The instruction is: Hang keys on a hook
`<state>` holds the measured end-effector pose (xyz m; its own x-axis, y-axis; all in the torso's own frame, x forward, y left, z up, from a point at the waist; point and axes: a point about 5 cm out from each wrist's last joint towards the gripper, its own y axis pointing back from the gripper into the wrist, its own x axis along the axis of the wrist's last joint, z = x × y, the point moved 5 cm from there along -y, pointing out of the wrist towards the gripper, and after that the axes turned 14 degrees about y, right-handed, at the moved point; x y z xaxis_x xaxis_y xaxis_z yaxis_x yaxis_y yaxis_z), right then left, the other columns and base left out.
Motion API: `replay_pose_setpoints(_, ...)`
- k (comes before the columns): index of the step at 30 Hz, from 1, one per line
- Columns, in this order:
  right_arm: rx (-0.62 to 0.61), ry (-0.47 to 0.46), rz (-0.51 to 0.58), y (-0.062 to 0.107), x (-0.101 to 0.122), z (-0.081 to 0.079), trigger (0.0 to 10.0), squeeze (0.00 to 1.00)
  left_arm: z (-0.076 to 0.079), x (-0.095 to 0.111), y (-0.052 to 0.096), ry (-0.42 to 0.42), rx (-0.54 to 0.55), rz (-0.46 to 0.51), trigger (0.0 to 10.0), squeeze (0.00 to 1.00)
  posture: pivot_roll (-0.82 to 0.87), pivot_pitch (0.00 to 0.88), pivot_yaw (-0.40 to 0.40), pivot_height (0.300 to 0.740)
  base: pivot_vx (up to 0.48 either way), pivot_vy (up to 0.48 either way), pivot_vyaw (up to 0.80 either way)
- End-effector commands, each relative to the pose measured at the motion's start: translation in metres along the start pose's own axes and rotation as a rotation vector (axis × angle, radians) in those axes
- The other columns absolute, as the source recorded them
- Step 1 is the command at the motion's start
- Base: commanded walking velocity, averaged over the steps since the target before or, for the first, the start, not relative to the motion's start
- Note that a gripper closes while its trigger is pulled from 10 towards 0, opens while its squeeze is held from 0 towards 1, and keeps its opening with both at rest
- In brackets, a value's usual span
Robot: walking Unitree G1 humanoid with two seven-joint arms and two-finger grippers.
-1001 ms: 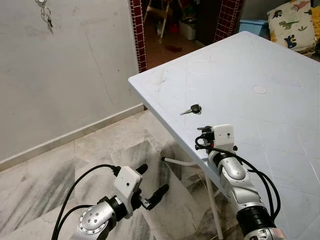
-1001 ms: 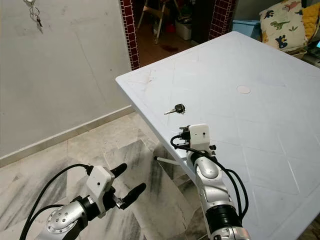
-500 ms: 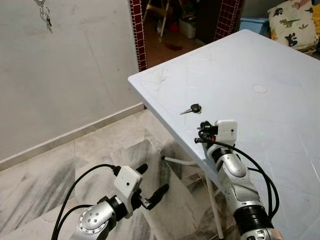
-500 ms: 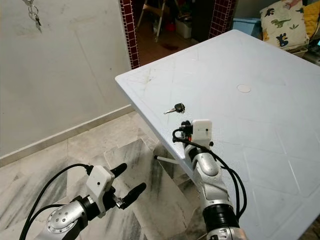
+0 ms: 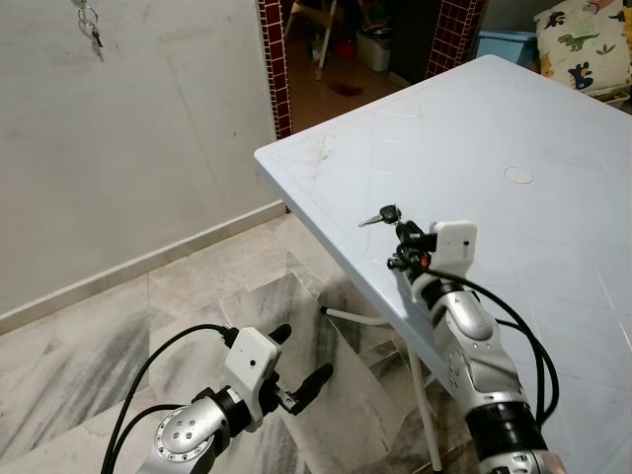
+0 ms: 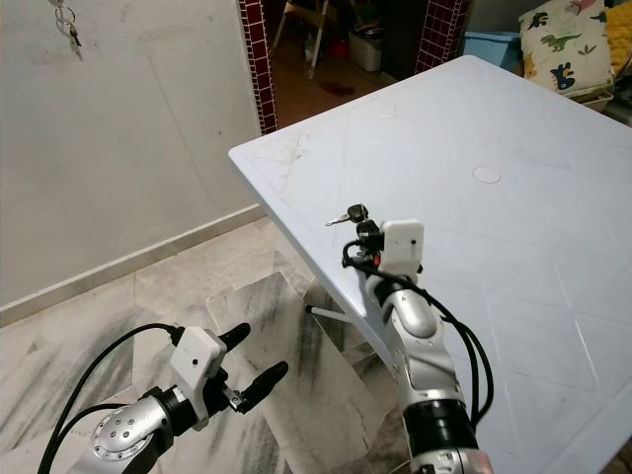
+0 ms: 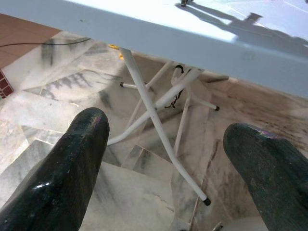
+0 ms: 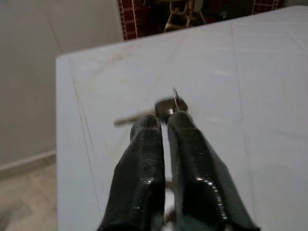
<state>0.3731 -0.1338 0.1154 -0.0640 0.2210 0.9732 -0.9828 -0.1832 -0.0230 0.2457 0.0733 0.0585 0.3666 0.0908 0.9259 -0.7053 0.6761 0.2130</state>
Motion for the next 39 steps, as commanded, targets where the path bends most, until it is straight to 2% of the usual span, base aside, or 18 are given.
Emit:
replay_pose_setpoints(1, 0.012, 0.034, 0.010, 0.001, 0.003, -0.003, 10.0, 1.00, 0.000, 0.002, 0.003, -0.011, 0.006, -0.001, 10.0, 0.00, 0.04, 0.115, 0.064, 0.740, 0.000, 0.000, 0.00)
replay_pose_setpoints(3, 0.023, 0.073, -0.003, 0.006, -0.004, -0.006, 10.0, 1.00, 0.001, 0.001, 0.003, -0.009, 0.003, -0.005, 10.0, 0.00, 0.04, 0.117, 0.066, 0.740, 0.000, 0.000, 0.00)
replay_pose_setpoints(9, 0.033, 0.072, -0.034, 0.013, -0.016, -0.010, 10.0, 1.00, 0.001, -0.001, 0.004, -0.006, 0.004, -0.011, 10.0, 0.00, 0.04, 0.122, 0.065, 0.740, 0.000, 0.000, 0.00)
replay_pose_setpoints(18, 0.053, 0.100, -0.044, 0.016, -0.022, -0.016, 10.0, 1.00, 0.000, -0.002, 0.005, -0.004, 0.006, -0.014, 10.0, 0.00, 0.04, 0.121, 0.064, 0.740, 0.000, 0.000, 0.00)
replay_pose_setpoints(32, -0.020, 0.118, -0.054, 0.006, -0.025, -0.005, 10.0, 1.00, -0.001, -0.001, 0.003, -0.005, 0.005, -0.011, 10.0, 0.00, 0.04, 0.119, 0.066, 0.740, 0.000, 0.000, 0.00)
replay_pose_setpoints(33, -0.023, 0.113, -0.052, 0.005, -0.025, -0.004, 10.0, 0.85, -0.001, -0.001, 0.003, -0.006, 0.004, -0.011, 10.0, 0.00, 0.04, 0.119, 0.066, 0.740, 0.000, 0.000, 0.00)
replay_pose_setpoints(38, -0.029, 0.118, -0.058, 0.001, -0.026, -0.002, 10.0, 0.84, -0.001, -0.001, 0.002, -0.008, 0.007, -0.008, 10.0, 0.00, 0.04, 0.116, 0.065, 0.740, 0.000, 0.000, 0.00)
replay_pose_setpoints(39, -0.031, 0.121, -0.058, 0.000, -0.026, -0.001, 10.0, 0.29, -0.001, 0.000, 0.002, -0.010, 0.007, -0.006, 10.0, 0.00, 0.05, 0.115, 0.064, 0.740, 0.000, 0.000, 0.00)
